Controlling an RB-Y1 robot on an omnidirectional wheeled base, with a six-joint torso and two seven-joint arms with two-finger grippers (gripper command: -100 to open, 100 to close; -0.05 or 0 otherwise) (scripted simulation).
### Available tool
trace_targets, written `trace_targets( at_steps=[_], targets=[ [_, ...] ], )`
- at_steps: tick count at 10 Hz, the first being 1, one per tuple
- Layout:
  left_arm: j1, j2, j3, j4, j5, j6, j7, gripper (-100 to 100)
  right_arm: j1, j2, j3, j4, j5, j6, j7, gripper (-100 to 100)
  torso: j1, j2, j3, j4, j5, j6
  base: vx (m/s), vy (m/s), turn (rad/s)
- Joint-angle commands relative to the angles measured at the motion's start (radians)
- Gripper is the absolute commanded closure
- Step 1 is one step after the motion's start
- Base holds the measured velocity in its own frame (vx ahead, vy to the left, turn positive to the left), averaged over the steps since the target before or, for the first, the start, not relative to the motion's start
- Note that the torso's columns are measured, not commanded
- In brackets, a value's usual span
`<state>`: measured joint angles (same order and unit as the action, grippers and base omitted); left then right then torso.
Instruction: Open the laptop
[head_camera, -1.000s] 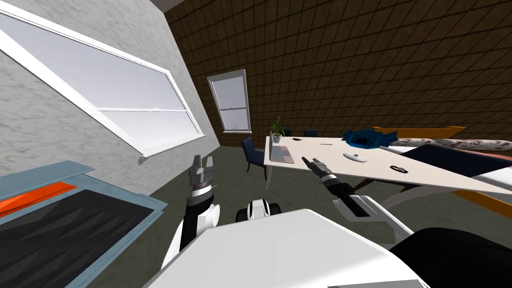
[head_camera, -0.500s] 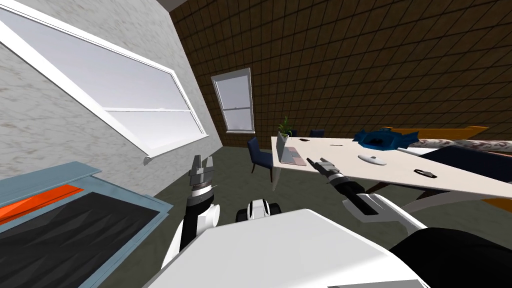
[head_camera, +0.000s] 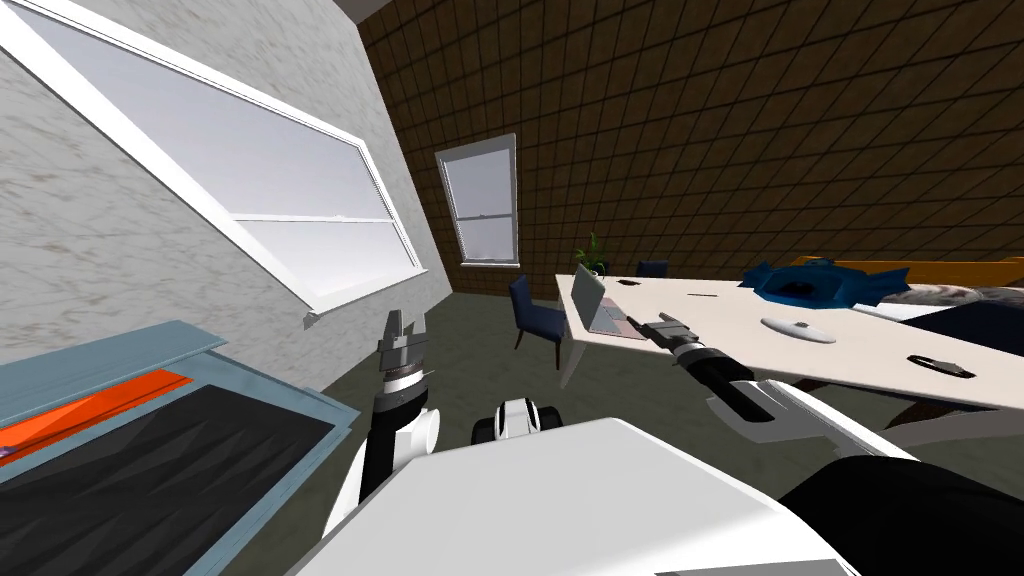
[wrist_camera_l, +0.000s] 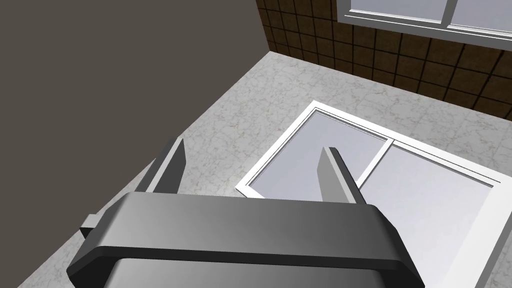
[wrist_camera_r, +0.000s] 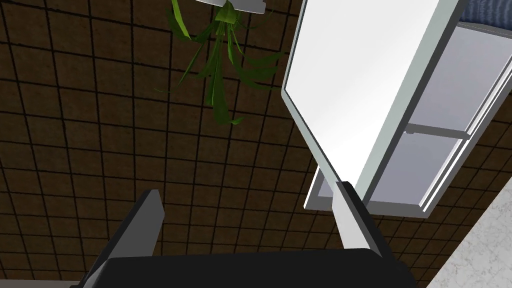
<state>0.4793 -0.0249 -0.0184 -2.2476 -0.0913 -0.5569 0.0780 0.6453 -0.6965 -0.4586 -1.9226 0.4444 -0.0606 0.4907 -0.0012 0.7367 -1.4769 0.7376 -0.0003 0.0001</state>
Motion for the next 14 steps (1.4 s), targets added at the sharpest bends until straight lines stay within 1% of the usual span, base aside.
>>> trace_targets(
  at_steps=[1, 7, 8, 10, 12, 13, 14],
  targets=[
    [0.0, 0.0, 0.0, 0.0, 0.0, 0.0, 0.0, 0, 0.007, -0.054, -0.026, 0.042, 0.015, 0.045, 0.053, -100, 0.0, 0.002, 0.001, 0.001, 0.0, 0.0, 0.085, 0.228, 0.074],
    [0.0, 0.0, 0.0, 0.0, 0.0, 0.0, 0.0, 0, 0.022, -0.143, -0.077, 0.129, 0.035, 0.124, 0.146, -100, 0.001, 0.004, 0.002, 0.001, 0.0, 0.0, 0.135, 0.202, 0.059],
    [0.0, 0.0, 0.0, 0.0, 0.0, 0.0, 0.0, 0, 0.015, -0.128, -0.07, 0.124, 0.037, 0.112, 0.136, -100, 0.001, 0.004, 0.003, 0.001, 0.0, 0.0, 0.045, 0.089, 0.012],
    [0.0, 0.0, 0.0, 0.0, 0.0, 0.0, 0.0, 0, 0.011, -0.141, -0.08, 0.145, 0.031, 0.153, 0.136, -100, -0.006, 0.007, 0.004, 0.002, -0.002, -0.001, -0.043, -0.007, 0.26],
    [-0.001, 0.0, 0.0, 0.0, 0.0, 0.0, 0.0, 0, 0.008, -0.15, -0.087, 0.158, 0.026, 0.185, 0.133, -100, -0.002, 0.005, 0.003, 0.001, -0.001, 0.001, -0.081, -0.042, 0.168],
    [0.0, 0.0, 0.0, 0.0, 0.0, 0.0, 0.0, 0, 0.007, -0.152, -0.089, 0.161, 0.024, 0.194, 0.132, -100, 0.0, 0.002, 0.001, 0.001, 0.0, 0.0, -0.053, -0.02, 0.196],
    [0.0, 0.0, 0.0, 0.0, 0.0, 0.0, 0.0, 0, 0.013, -0.15, -0.092, 0.158, 0.024, 0.181, 0.131, -100, 0.003, -0.001, 0.0, 0.0, 0.001, 0.0, -0.021, -0.008, 0.043]
  ],
)
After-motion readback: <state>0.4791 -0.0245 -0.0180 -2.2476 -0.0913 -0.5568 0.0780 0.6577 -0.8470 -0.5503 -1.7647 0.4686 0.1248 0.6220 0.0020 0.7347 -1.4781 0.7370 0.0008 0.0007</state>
